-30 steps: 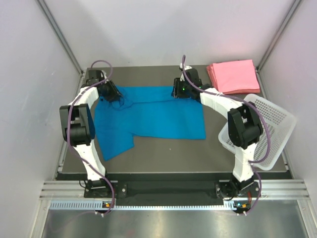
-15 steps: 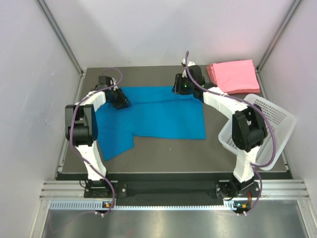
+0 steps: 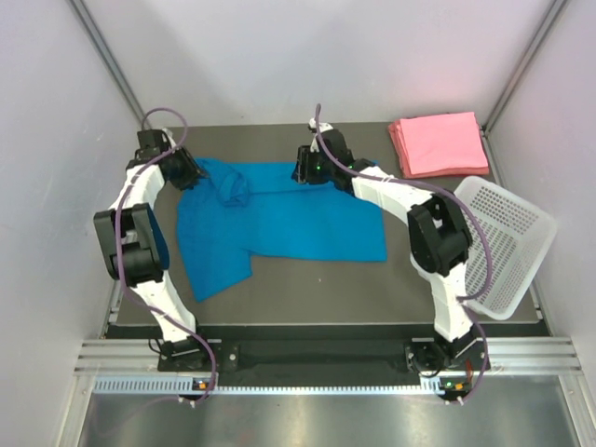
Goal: Fold and stack the t-shirts
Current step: Fold the tshirt
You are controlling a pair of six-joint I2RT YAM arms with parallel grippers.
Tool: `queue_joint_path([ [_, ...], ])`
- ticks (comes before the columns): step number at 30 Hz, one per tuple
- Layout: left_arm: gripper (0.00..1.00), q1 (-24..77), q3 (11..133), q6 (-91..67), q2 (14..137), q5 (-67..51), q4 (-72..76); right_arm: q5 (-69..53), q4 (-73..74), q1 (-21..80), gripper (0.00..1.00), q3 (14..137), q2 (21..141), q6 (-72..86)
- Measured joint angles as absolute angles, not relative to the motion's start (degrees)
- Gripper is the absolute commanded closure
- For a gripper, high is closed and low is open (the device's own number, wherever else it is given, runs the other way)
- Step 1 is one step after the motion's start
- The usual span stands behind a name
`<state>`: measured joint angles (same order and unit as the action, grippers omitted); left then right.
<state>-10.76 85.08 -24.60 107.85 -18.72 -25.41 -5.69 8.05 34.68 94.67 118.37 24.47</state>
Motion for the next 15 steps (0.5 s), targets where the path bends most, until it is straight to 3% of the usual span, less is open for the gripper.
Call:
queue_joint_path([
  [15,0.59,-7.64,97.43,-14.26,122.85,-26.04,-23.05,-5.91,6.66,36.64,0.56,98.70,124.73,26.15],
])
